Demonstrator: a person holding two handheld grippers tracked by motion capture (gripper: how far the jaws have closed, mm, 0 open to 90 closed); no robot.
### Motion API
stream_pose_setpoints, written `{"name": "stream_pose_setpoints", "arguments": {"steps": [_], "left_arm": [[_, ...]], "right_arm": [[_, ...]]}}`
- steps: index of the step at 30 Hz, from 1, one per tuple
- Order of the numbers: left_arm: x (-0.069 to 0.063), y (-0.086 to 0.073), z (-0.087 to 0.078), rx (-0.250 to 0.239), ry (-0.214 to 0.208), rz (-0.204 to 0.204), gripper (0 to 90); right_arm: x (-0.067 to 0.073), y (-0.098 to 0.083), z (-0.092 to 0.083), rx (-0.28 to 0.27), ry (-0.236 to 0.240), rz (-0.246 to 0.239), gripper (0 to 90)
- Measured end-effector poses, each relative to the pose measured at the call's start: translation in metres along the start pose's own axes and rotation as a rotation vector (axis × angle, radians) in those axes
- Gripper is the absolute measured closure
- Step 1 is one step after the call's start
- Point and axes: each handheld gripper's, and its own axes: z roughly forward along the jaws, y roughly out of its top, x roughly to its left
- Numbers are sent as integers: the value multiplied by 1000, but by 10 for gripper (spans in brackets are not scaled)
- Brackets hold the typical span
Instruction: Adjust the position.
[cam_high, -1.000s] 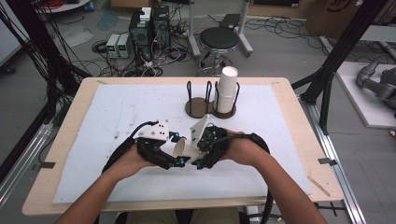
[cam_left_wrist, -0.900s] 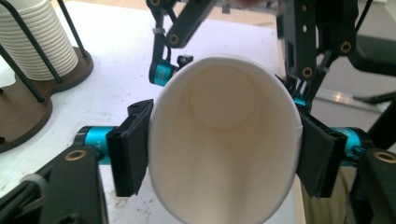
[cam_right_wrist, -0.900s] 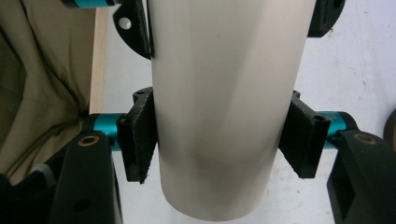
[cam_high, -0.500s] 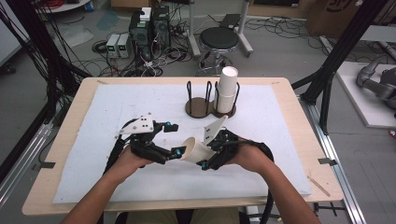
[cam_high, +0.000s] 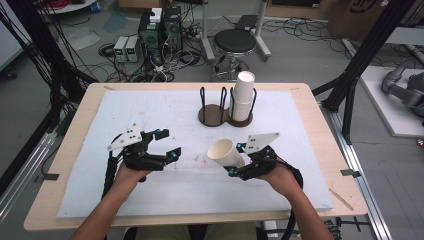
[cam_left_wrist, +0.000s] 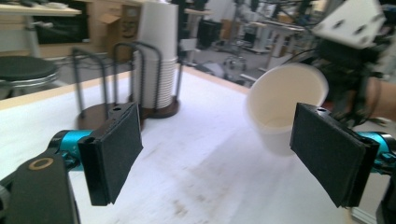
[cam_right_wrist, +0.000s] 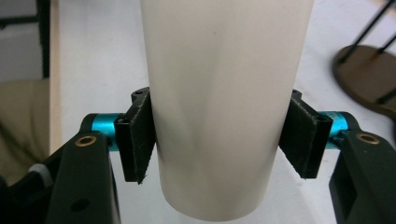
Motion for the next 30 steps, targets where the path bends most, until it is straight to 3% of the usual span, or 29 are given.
{"name": "stream_pose_setpoints", "arguments": {"steps": [2,7,11,19,30], "left_arm": [[2,-4,-4,-5,33,6,167],[5,-14,-13,-3,69,29,167],[8,-24,-17,4,74,14,171],[12,-33,-23,6,93,14,171],[12,-38,-25,15,105,45,171]], "right_arm": [[0,-5,-5,-40,-35,16,352],[0,-16,-17,-157,-109,64,352],[-4,-27,-28,-263,-167,126,352],[-5,-37,-37,-324,-255,147,352],[-5,-48,-38,-359,-312,175,350]]}}
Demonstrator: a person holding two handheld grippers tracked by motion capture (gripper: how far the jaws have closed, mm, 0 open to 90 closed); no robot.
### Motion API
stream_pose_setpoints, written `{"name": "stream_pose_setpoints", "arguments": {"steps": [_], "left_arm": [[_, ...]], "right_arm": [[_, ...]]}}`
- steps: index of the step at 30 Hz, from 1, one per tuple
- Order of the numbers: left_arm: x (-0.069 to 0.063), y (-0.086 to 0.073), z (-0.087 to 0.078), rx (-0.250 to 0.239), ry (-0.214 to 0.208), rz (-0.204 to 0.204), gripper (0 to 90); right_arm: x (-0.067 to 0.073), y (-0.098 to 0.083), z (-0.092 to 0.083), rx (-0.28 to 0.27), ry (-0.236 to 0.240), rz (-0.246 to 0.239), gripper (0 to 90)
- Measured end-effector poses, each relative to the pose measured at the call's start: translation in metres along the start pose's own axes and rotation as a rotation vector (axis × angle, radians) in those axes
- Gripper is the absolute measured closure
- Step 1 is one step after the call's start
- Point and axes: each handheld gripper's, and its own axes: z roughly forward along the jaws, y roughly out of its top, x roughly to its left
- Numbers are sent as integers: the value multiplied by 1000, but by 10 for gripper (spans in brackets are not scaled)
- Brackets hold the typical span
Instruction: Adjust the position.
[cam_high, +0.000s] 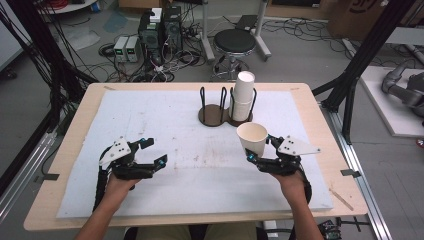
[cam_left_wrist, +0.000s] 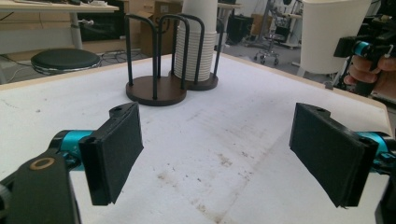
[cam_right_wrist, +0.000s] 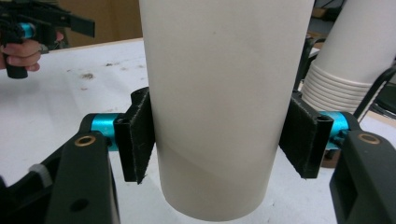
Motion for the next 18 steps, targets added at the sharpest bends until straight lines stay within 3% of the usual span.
{"name": "stream_pose_setpoints", "arguments": {"steps": [9,18], "left_arm": [[0,-4,0,-14,-4,-1,171],[1,-4,-1,-17,-4,0,172]], "right_arm": [[-4,-2,-14,-37,-58,20,346],[-6,-2,-16,-50,-75,27,346]]}}
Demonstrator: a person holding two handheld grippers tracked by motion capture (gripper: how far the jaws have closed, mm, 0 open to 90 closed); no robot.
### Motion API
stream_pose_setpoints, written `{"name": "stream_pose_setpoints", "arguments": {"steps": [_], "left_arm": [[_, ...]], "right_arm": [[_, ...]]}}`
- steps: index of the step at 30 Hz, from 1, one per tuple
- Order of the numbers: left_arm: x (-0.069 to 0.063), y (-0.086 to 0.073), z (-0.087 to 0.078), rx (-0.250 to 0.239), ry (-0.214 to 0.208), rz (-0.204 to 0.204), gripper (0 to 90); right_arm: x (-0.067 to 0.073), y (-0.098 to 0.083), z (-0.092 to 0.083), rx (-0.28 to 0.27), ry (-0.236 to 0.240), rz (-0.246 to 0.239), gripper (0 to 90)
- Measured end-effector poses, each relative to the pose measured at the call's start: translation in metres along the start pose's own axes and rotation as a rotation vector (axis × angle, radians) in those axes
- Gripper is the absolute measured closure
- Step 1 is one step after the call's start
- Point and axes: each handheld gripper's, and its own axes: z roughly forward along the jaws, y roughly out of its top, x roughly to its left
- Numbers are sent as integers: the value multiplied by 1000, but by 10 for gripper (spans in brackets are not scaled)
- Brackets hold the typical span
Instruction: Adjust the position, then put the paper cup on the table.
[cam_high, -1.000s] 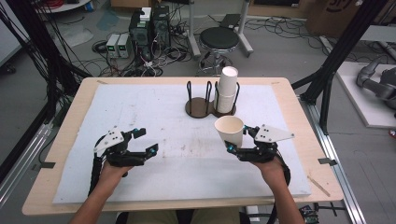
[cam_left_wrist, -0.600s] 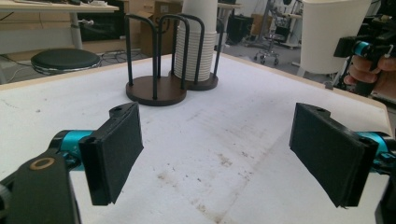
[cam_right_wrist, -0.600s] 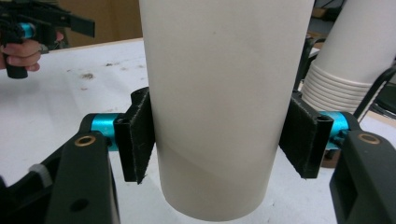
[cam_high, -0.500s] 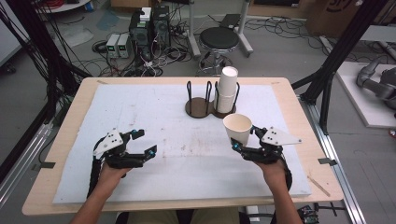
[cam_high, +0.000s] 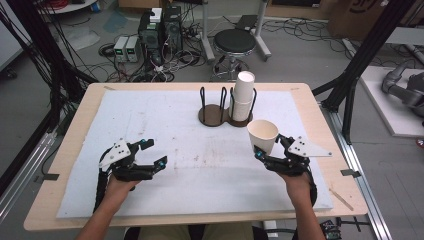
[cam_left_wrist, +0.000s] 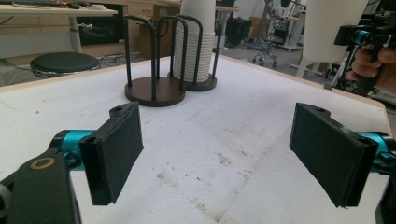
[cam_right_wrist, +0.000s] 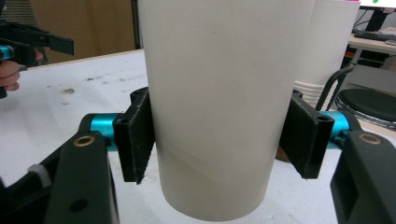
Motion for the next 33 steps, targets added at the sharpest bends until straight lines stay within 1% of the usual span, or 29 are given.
{"name": "stream_pose_setpoints", "arguments": {"steps": [2,5,8,9,12,13,14,15,17,18,19,20,24,25,26,27,28,29,30,33], "left_arm": [[0,0,0,-1,2,1,172],[1,1,0,-5,6,0,171],[1,1,0,-11,9,-1,171],[1,1,0,-11,9,-1,171],[1,1,0,-11,7,1,172],[1,1,0,-12,8,1,172],[2,1,0,-13,8,-1,172],[2,1,0,-12,7,-3,172],[1,1,0,-12,5,-6,172],[1,1,0,-10,4,-4,172],[2,0,-1,-8,3,-5,172],[2,0,-1,-5,4,-5,172],[2,1,-2,-10,8,4,172],[1,1,-2,-14,10,-1,172],[1,2,-2,-12,10,-2,172],[1,2,-2,-10,11,-1,173],[0,2,-2,-8,10,-2,173],[0,2,-1,-9,11,1,174],[-1,2,0,-5,9,4,174],[-2,2,1,1,5,9,175]], "right_arm": [[0,-1,0,3,3,4,345],[0,-1,0,4,-3,-3,345],[-1,-2,0,5,-11,5,345],[-2,-4,-1,8,-22,11,345],[-3,-5,0,11,-31,20,345],[-3,-6,2,23,-47,14,345],[-3,-6,2,23,-47,14,345],[-3,-7,4,22,-57,26,346],[-5,-9,7,25,-72,28,345],[-5,-10,9,33,-80,33,344],[-7,-12,15,53,-92,42,344],[-7,-12,15,53,-92,42,344],[-11,-16,24,95,-117,52,344],[-15,-18,27,102,-137,70,344],[-15,-18,27,102,-137,70,344],[-20,-21,30,122,-166,96,342],[-20,-21,30,122,-166,96,342],[-23,-24,33,140,-175,115,342],[-23,-24,33,140,-175,115,342],[-26,-26,38,164,-190,118,342]]}}
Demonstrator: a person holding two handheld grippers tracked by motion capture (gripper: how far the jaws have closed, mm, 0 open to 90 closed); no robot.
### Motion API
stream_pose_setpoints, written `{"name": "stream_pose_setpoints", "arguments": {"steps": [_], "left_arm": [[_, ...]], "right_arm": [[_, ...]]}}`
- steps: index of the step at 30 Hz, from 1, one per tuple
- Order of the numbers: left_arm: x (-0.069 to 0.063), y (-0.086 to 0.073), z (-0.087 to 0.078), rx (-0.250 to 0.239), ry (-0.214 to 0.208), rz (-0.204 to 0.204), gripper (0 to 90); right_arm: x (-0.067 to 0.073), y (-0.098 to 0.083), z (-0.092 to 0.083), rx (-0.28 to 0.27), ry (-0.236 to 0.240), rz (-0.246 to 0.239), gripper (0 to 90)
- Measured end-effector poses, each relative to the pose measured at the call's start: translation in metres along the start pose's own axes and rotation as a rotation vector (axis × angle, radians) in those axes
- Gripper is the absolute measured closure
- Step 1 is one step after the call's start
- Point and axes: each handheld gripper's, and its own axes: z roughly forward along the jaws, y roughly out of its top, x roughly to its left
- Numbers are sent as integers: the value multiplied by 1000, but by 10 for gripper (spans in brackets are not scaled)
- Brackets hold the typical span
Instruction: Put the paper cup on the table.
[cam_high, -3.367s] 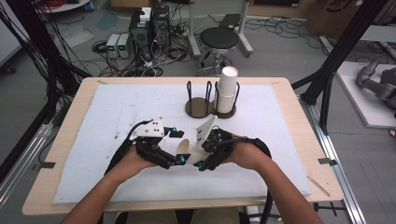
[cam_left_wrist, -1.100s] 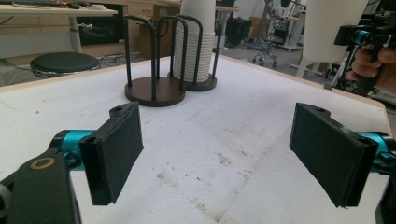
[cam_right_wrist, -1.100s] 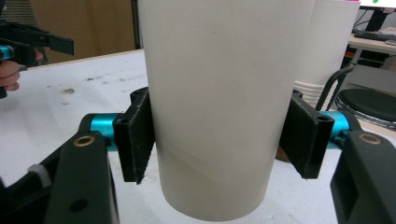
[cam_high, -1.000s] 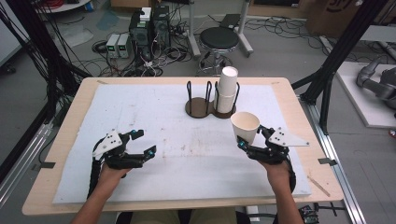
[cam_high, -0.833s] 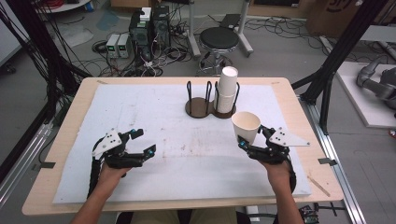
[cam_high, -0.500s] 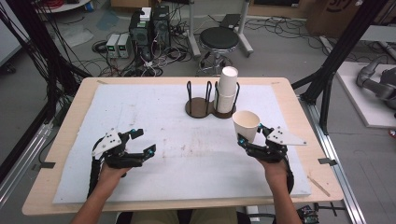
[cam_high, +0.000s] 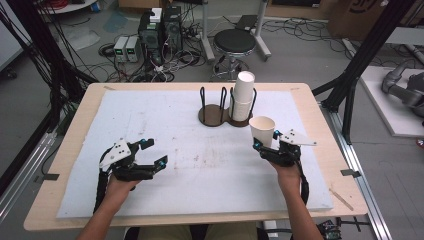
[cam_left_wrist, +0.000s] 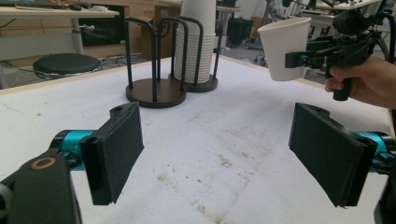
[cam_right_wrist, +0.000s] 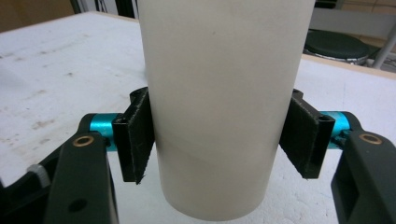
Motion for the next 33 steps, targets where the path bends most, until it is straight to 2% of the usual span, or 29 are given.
{"name": "stream_pose_setpoints", "arguments": {"steps": [2,4,9,14,17,23,28,33], "left_arm": [[0,-1,1,4,-1,0,175],[-1,-1,1,6,-1,-5,175],[-1,-2,2,12,-5,-4,176],[-1,-3,2,18,-3,-4,177],[0,-3,2,20,-2,-2,177],[-1,-3,1,21,4,-1,178],[1,-3,-1,24,6,-3,179],[2,-3,-2,24,12,-14,179]], "right_arm": [[-1,-1,4,21,-5,8,341],[-3,-5,11,65,-9,29,340],[-5,-7,17,88,-9,52,339],[-8,-12,25,151,-7,75,338],[-7,-14,29,187,-8,60,337],[-8,-14,28,198,-4,63,339],[-8,-13,21,240,3,13,339],[-13,-19,13,244,28,9,329]]}}
